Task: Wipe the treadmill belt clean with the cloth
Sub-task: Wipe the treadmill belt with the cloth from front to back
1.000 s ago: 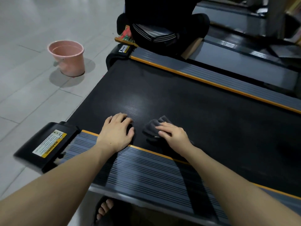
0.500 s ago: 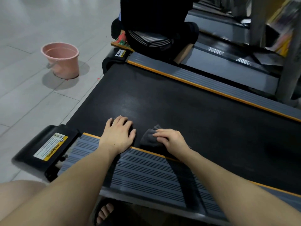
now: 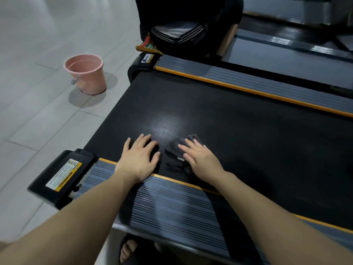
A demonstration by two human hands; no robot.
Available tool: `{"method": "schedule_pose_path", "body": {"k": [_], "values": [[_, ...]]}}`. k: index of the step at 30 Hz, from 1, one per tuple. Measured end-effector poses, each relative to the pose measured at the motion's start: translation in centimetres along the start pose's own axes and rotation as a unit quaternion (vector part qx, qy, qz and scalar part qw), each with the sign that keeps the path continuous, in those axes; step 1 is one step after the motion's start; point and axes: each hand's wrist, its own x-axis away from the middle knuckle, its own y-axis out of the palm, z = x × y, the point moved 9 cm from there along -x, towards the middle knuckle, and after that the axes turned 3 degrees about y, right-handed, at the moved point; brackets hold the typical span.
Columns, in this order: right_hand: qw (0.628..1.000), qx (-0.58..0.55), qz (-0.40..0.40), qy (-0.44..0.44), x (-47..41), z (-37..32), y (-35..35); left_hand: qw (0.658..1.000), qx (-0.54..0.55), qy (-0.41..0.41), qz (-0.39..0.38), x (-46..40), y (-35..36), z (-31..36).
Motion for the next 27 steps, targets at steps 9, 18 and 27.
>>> {"method": "schedule_pose_path", "body": {"k": [9, 18, 27], "values": [[0.999, 0.006, 0.052, -0.010, -0.3, -0.1, 0.3, 1.000, 0.004, -0.014, 0.002, -0.1, -0.3, 0.0], [0.991, 0.024, 0.134, 0.008, -2.3, -0.5, -0.4, 0.999, 0.036, 0.013, -0.033, -0.5, 0.7, -0.3], [0.983, -0.002, 0.167, 0.082, -10.0, -0.6, -1.1, 0.999, 0.041, 0.008, -0.016, -8.4, -1.2, -2.6]]}}
